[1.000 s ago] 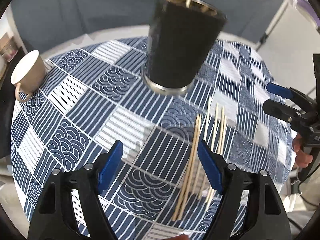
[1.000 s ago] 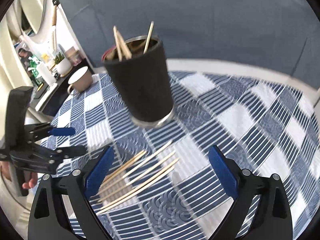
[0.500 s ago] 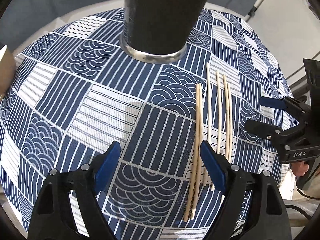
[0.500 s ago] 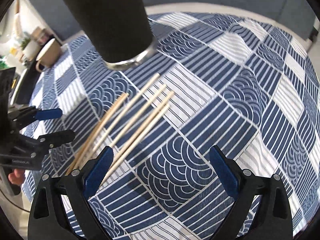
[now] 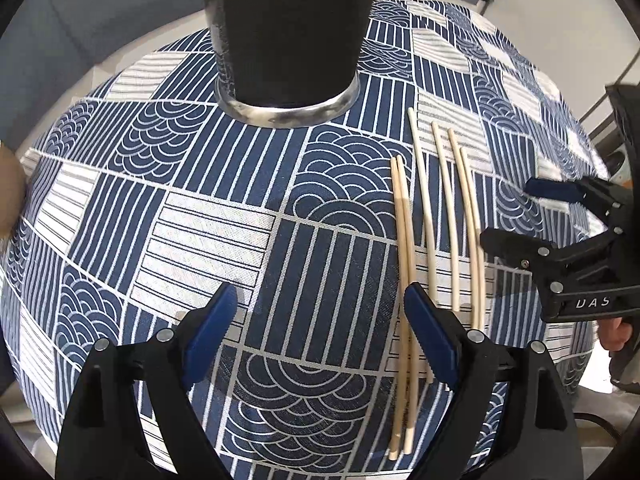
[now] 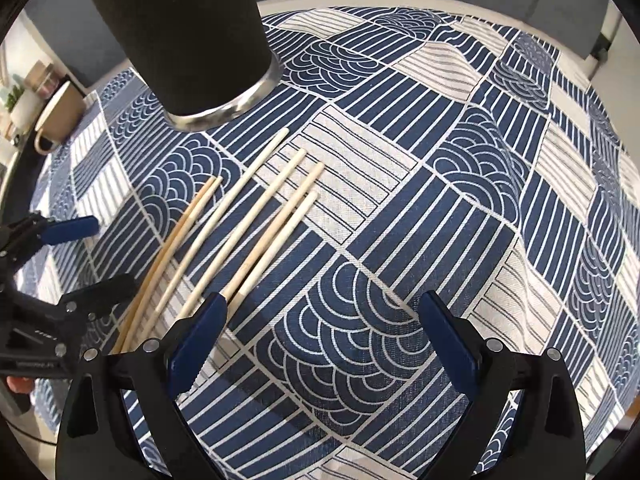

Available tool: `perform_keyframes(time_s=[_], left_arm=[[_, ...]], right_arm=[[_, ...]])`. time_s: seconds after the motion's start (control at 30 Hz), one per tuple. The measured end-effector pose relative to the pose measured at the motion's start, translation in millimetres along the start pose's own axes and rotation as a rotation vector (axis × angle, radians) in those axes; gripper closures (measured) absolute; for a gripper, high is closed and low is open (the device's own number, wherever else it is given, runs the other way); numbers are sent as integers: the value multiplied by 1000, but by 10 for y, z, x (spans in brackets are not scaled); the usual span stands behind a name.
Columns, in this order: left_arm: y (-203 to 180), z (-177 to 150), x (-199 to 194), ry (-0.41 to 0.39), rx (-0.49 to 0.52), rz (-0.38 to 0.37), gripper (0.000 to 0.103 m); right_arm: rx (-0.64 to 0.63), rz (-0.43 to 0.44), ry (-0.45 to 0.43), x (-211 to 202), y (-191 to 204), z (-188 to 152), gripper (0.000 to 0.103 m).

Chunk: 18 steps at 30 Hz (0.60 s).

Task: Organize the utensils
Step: 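Withdraw both open tools from the cup toward the loose chopsticks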

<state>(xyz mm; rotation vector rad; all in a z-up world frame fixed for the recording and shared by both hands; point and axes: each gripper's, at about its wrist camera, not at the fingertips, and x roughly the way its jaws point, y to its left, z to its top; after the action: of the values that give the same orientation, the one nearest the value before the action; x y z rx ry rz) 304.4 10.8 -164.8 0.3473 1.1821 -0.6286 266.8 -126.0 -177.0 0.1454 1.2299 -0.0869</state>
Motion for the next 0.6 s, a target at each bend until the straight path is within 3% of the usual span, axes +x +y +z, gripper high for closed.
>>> perform_keyframes(time_s=[0.33, 0.6], left_arm=[[-93, 5, 96, 4, 45, 73, 5], [-50, 38, 109, 26, 24, 79, 4]], right_arm=[[54, -40, 52, 58, 62, 80, 8], [55, -45, 103, 131, 74, 207, 8]])
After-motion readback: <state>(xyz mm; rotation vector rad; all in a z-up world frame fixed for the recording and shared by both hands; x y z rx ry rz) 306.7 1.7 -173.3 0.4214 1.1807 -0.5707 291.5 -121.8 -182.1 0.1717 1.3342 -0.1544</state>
